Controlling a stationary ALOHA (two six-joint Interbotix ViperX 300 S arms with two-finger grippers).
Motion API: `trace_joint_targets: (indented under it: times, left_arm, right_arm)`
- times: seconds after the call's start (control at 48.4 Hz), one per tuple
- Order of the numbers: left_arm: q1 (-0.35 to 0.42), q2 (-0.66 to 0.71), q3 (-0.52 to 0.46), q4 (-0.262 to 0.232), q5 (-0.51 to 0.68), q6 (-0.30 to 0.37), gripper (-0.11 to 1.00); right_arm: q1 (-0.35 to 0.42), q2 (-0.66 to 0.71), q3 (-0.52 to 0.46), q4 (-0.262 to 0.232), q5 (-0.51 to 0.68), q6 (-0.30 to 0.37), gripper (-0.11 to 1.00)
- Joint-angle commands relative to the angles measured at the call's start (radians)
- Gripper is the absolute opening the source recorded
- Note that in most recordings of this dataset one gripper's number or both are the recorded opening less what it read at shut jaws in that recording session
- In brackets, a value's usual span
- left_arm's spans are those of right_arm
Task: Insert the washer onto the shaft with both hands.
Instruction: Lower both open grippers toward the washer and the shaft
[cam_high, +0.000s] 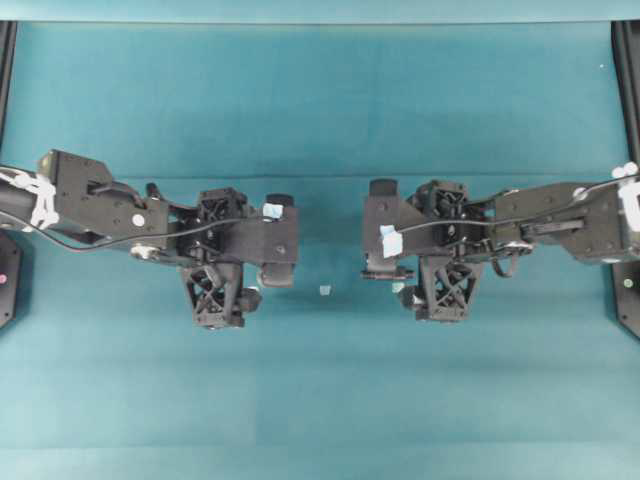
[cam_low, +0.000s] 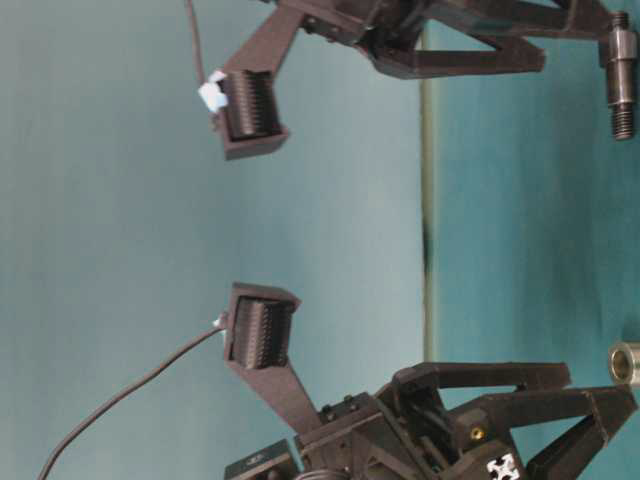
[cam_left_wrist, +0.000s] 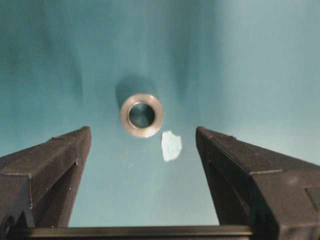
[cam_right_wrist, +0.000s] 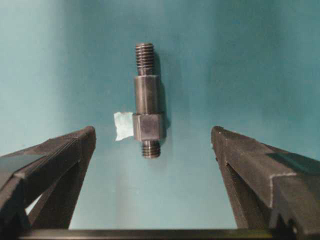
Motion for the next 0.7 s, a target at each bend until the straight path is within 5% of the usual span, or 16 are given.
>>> trace_joint_targets:
  times: [0.0,0.682]
  left_arm:
    - [0.003,0.005,-0.02,0.002,-0.009,0.0,0.88]
    - [0.035,0.069,-0.035,0.002,-0.012,0.003,0.88]
  right_arm:
    - [0.0,0.005,-0.008,-0.003,-0.018,-0.009,0.88]
    - [0.003,0.021,0.005,-0.003,-0.038,-0.014,0.88]
